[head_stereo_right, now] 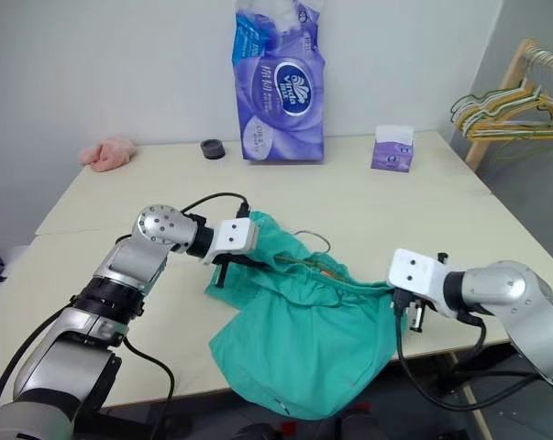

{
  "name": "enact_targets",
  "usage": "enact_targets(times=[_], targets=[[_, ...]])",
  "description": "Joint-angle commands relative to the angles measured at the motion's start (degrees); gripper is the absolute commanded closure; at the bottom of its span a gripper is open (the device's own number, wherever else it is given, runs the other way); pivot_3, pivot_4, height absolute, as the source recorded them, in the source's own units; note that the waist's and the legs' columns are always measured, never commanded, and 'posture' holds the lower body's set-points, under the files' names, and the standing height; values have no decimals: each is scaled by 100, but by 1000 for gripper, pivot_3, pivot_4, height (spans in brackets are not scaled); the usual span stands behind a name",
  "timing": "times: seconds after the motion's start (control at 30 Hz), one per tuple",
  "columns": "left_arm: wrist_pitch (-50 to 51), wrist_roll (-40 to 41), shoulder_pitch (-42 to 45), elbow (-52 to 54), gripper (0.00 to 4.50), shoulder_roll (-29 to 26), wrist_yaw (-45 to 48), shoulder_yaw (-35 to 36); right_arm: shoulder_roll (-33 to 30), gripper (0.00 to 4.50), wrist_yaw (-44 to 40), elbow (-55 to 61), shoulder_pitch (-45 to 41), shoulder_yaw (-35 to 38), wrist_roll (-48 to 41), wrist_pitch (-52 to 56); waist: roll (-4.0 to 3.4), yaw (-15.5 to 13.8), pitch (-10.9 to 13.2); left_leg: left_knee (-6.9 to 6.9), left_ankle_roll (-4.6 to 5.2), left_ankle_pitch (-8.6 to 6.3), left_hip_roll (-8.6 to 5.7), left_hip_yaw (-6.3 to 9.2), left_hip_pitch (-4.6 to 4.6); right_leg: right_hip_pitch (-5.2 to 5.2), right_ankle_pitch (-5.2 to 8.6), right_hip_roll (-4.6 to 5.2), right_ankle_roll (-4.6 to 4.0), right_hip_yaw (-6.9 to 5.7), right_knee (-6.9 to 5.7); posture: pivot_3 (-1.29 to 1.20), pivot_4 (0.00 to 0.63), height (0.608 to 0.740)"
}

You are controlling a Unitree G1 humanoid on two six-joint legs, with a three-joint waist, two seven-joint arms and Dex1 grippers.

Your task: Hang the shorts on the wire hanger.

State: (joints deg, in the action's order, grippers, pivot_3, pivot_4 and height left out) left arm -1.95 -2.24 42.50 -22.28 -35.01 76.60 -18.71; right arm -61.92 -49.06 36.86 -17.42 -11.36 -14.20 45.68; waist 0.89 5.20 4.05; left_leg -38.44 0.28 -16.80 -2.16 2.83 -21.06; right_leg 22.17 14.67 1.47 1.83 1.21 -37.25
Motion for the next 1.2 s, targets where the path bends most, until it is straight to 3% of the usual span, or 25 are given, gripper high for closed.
enact_targets(times=[0.03, 0.23, 0.43, 0.53, 0.7, 0.8, 0.93, 1.2], targets=[[39, -11, 10, 253, 4500, -12, -106, 53, 81, 4471, -99, 125, -349, -50, 7, 99, 0, -2, 0, 0, 0, 0, 0, 1, -2, 2, 0, 0, 0, -2, -1, -208, 63, 740], [100, -64, -41, 345, 4500, 69, -224, 14, 325, 4471, -204, 119, -685, -133, -164, 428, -1, -10, 0, -4, 0, 0, -1, 2, -5, 2, 0, 5, 0, -5, 0, -212, 63, 740], [157, -139, -69, 312, 4500, 94, -331, 16, 166, 2782, -298, 322, -357, 242, -369, 617, -2, -14, 1, -4, 0, 0, -1, 3, -6, 5, -1, 5, -1, -5, -2, -215, 64, 740], [172, -169, -87, 304, 4500, 90, -340, 16, -33, 1703, -424, 460, -56, 612, -570, 690, -3, -15, 2, -4, 0, 0, -2, 6, -11, 5, -1, 8, -1, -8, 1, -218, 65, 740], [200, -199, -89, 284, 4500, 103, -376, 6, -6, 44, -611, 705, 612, 1744, -1472, 1426, -3, -13, 2, -4, 1, 0, -2, 6, -10, 4, 0, 8, 0, -10, -1, -221, 69, 740], [208, -210, -102, 283, 4500, 108, -373, -6, 329, 44, -335, 727, 1205, 2199, -1778, 1833, 0, -18, 2, -5, 2, -1, -2, 6, -11, 1, 0, 8, 0, -10, 1, -224, 70, 740], [202, -215, -110, 284, 4500, 108, -357, -20, 674, 44, 224, 522, 1516, 2002, -1547, 1794, -4, -16, 3, -8, 2, -1, -3, 3, -10, 1, 0, 9, 0, -6, -3, -225, 70, 740], [180, -220, -52, 237, 4500, 110, -329, -27, 1397, 44, 598, -198, 931, 1158, -1582, 1730, -7, 2, 4, -8, 2, -1, -4, 3, -7, 1, 0, 9, 0, -7, -7, -217, 63, 740]])
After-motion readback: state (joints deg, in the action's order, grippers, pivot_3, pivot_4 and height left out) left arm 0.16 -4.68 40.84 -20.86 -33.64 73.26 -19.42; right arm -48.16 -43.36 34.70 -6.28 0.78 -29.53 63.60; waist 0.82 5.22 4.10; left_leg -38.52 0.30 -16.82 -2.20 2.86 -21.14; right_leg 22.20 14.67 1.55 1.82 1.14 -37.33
